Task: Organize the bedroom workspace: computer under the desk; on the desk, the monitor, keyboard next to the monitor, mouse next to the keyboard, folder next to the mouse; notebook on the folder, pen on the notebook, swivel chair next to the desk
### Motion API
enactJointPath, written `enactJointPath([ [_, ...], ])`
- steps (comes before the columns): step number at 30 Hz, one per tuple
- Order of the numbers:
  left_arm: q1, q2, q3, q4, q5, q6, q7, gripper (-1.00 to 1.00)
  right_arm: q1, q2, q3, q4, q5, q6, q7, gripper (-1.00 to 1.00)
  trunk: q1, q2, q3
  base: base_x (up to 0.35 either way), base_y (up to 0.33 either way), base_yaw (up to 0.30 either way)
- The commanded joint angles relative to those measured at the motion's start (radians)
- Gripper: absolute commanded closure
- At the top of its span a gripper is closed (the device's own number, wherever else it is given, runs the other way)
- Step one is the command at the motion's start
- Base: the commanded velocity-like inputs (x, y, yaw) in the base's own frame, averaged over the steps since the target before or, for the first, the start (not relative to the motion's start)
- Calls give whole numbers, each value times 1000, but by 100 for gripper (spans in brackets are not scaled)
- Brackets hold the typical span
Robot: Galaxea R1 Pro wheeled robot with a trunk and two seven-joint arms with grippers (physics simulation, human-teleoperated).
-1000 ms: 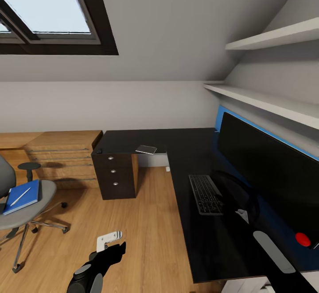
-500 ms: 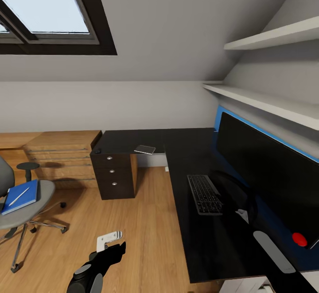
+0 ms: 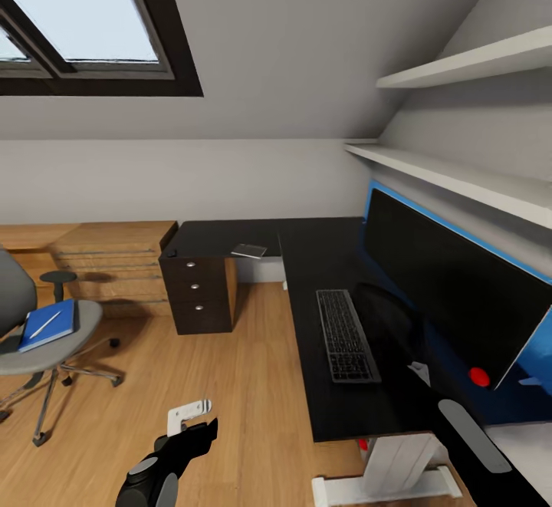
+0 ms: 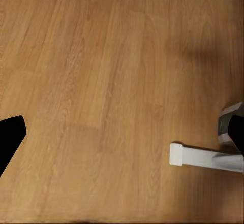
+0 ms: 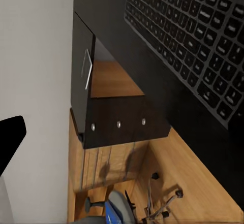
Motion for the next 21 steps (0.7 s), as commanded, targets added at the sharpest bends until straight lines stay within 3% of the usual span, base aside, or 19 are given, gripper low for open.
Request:
enactJointPath([
  [1,-1,0,-1,-1,11,4,9,-100,0,-1,2,-1,-8,0,-5,-100,0,-2,-2,-333,-2,0],
  [12,-1,0,1,-1,10,4,9,-100,-1,-1,2,-1,-8,-1,-5,-100,0,-2,-2,-333,0,0],
  [17,-1,1,26,15,10,2,10,-100,-1,1,14,14,-7,-6,-5,-100,0,-2,-2,-334,0,0],
  [21,-1,8,66,80,10,-3,8,-100,-1,3,43,22,-7,-8,-5,-100,0,-2,-2,-334,0,0],
])
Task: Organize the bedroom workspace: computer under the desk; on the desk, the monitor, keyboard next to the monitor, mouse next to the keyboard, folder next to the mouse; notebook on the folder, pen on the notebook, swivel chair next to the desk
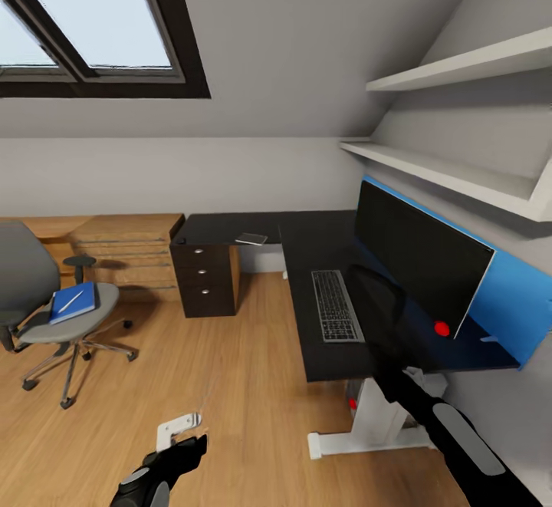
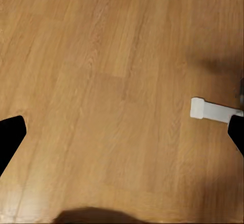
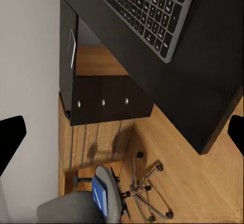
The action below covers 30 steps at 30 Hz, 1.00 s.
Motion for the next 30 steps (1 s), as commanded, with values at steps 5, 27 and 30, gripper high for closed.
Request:
enactJointPath([
  [5,-1,31,53,94,10,0,3,-100,-1,-2,43,14,-6,-11,-4,-100,0,-2,-2,-334,0,0],
  [27,1,99,66,521,2,-346,0,-100,1,73,259,431,561,-265,0,-100,0,-2,-2,-280,0,0],
  [30,1,98,63,555,1,-397,0,-100,1,100,276,515,636,-364,4,-100,0,-2,-2,-37,0,0],
])
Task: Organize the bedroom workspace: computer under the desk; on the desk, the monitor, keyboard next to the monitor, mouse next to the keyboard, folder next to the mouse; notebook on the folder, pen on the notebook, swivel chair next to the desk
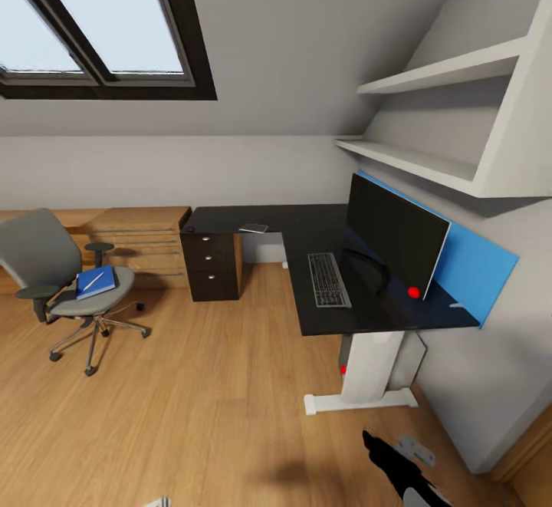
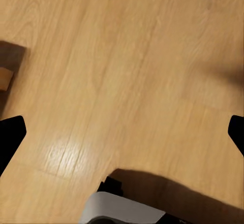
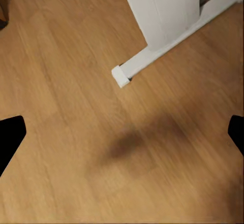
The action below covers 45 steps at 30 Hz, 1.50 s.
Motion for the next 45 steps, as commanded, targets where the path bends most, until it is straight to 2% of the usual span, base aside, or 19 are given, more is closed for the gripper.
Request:
enactJointPath([
  [1,2,-7,4,4,9,-1,5,-100,5,4,12,5,-4,-11,-7,-100,0,-2,-2,0,0,0],
  [4,3,-23,8,-2,5,-18,5,-100,1,21,3,22,11,-21,-8,-100,0,-2,-2,0,0,0],
  [6,3,-25,8,-9,4,-23,4,-100,-1,33,1,21,5,-15,-8,-100,0,-2,-2,0,0,0],
  [9,3,-23,8,-25,3,-7,3,-100,-3,29,2,18,-7,0,-4,-100,0,-2,-2,0,0,0],
  [12,3,-17,7,-42,2,1,2,-100,-3,26,9,35,2,4,-1,-100,0,-2,-2,0,0,0],
  [21,3,-9,7,-55,2,8,3,-100,-4,26,49,75,52,7,34,-100,0,-2,-2,0,0,1],
  [30,3,-8,7,-41,3,8,3,-100,-4,29,52,75,102,7,35,-100,0,-2,-2,17,8,181],
  [31,3,-8,7,-38,3,8,3,-100,-4,29,53,75,127,7,36,-100,0,-2,-2,197,158,58],
  [38,3,-9,5,-16,2,8,4,-100,-4,29,96,73,144,7,35,-100,0,-2,-2,138,118,18],
  [45,3,-9,4,-7,0,7,3,-100,-4,32,108,73,148,6,36,-100,0,-2,-2,119,102,128],
])
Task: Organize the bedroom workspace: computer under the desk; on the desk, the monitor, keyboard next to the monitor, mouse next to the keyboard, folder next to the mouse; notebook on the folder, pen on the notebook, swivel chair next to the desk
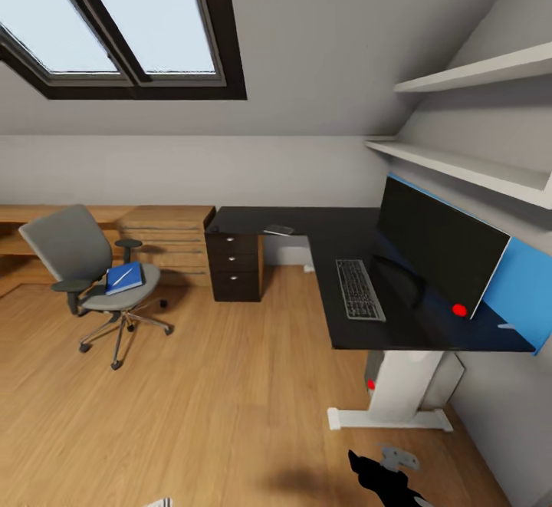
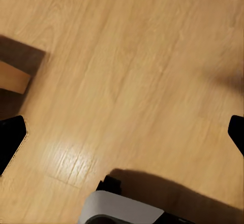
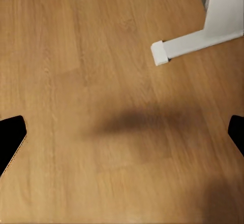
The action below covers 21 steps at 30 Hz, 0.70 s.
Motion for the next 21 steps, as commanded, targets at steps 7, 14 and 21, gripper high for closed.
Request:
enactJointPath([
  [7,-1,-1,1,-1,10,4,4,-100,-1,0,28,1,13,-6,-2,-100,1,-1,-2,239,206,272],
  [14,-1,-1,1,-1,10,4,4,-100,-1,13,34,3,28,-19,-3,-100,1,-1,-2,242,210,262],
  [21,-1,-1,1,6,10,4,4,-100,-1,21,35,7,41,-36,-2,-100,1,-1,-2,259,214,133],
])
